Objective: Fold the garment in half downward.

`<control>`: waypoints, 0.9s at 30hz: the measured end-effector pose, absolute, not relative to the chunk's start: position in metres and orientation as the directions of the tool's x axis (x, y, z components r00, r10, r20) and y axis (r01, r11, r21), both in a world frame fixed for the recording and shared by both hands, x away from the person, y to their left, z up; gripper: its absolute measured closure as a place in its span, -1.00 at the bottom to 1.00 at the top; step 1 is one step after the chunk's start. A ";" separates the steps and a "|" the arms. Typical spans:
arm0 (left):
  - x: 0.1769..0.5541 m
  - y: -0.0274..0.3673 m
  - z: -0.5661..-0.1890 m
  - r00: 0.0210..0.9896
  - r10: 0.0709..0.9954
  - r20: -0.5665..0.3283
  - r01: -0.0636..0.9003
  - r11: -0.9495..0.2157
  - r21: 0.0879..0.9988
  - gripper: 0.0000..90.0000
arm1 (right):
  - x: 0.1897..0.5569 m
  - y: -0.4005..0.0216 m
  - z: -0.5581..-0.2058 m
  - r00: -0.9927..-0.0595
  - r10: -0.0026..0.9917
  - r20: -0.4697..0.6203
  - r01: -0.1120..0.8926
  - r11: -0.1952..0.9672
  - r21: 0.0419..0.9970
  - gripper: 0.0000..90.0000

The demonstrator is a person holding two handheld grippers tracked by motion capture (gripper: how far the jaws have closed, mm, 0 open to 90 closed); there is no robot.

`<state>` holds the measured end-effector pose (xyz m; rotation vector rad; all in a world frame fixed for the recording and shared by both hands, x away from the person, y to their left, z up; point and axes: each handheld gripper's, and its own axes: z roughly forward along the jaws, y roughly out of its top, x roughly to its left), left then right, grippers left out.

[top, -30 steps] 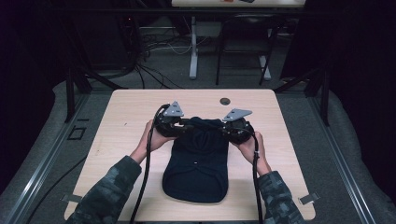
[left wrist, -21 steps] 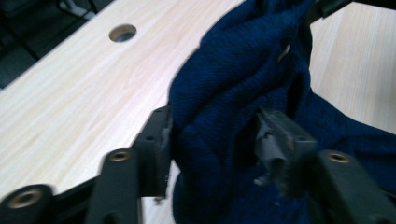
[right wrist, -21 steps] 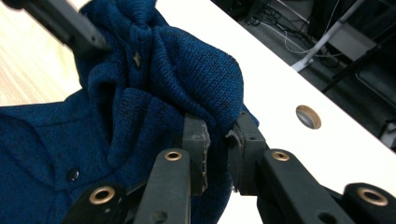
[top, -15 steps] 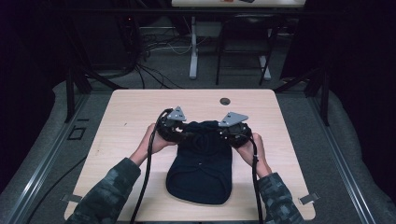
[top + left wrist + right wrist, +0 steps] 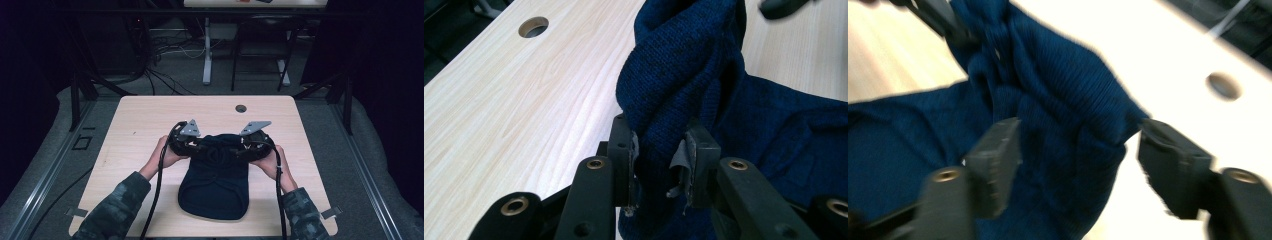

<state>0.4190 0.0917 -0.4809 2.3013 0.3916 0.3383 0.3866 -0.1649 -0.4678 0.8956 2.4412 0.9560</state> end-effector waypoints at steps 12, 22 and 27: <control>0.420 0.095 -0.481 0.920 0.379 0.098 0.195 -0.661 0.725 0.47 | 0.399 -0.162 -0.487 -0.712 0.692 -0.119 0.462 0.589 0.663 0.62; 0.425 0.102 -0.489 0.891 0.451 0.057 0.284 -0.650 0.705 -0.33 | 0.386 -0.150 -0.473 -0.710 0.649 -0.274 0.325 0.647 0.690 0.70; 0.424 0.097 -0.502 0.894 0.444 0.055 0.281 -0.653 0.704 -0.06 | 0.385 -0.149 -0.469 -0.701 0.638 -0.318 0.283 0.658 0.698 0.70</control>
